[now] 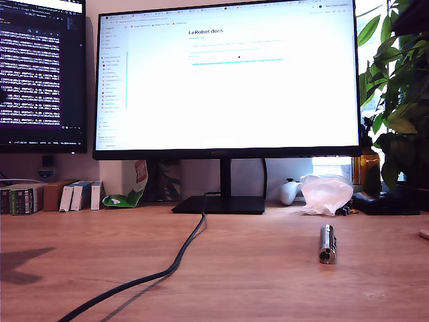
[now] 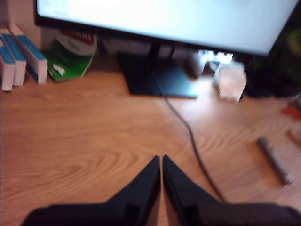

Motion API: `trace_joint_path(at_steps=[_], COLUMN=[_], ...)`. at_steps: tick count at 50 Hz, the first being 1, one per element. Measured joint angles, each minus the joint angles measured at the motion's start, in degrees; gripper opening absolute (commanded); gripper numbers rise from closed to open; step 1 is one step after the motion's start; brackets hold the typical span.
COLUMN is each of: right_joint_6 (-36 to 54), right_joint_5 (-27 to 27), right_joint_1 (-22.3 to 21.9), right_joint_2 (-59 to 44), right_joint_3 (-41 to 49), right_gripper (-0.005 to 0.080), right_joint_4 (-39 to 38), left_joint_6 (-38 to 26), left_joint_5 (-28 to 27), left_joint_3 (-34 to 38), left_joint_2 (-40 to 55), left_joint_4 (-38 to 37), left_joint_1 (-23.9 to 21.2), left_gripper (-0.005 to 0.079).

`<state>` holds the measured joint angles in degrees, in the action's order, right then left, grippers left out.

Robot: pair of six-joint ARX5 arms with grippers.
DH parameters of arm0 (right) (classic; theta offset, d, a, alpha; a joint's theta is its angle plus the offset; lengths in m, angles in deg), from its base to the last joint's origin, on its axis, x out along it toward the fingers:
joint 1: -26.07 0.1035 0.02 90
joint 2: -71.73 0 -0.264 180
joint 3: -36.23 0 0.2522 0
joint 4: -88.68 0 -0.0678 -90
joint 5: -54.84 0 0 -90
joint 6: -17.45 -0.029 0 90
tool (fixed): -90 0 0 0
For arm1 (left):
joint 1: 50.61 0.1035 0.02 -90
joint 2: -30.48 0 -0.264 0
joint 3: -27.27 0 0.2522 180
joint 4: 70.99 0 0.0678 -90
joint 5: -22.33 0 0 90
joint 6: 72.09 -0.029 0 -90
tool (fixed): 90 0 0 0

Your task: Pick the metallic laser pointer with your right arm, pass it to your left arm, then place it down to the left side of the table

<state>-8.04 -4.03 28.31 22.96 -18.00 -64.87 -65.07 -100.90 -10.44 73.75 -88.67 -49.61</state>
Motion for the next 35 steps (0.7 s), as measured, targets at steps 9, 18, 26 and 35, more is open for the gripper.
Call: trace_joint_path(at_steps=[9,18,26,35], right_joint_6=[2.01,4.24,4.37,4.02], right_joint_5=[-0.04,-0.57,-4.28,-9.09], right_joint_1=[5.29,8.83,10.75,13.09], right_joint_2=[-14.45,-25.99,-31.58,-35.98], right_joint_3=[-4.87,-7.65,-13.51,-17.57], right_gripper=[0.009,0.0174,0.0295,0.0361], right_joint_4=[5.14,10.43,16.26,19.67], left_joint_6=[-5.29,-5.75,-5.75,-5.75], left_joint_5=[4.85,6.69,6.75,6.8], left_joint_3=[0.0,0.0,0.0,0.0], left_joint_2=[3.04,3.1,3.1,3.1], left_joint_4=[0.0,0.07,0.48,1.44], left_joint_1=[-4.02,-6.93,-8.76,-10.19], left_gripper=[-0.0022,-0.0022,-0.0022,-0.0022])
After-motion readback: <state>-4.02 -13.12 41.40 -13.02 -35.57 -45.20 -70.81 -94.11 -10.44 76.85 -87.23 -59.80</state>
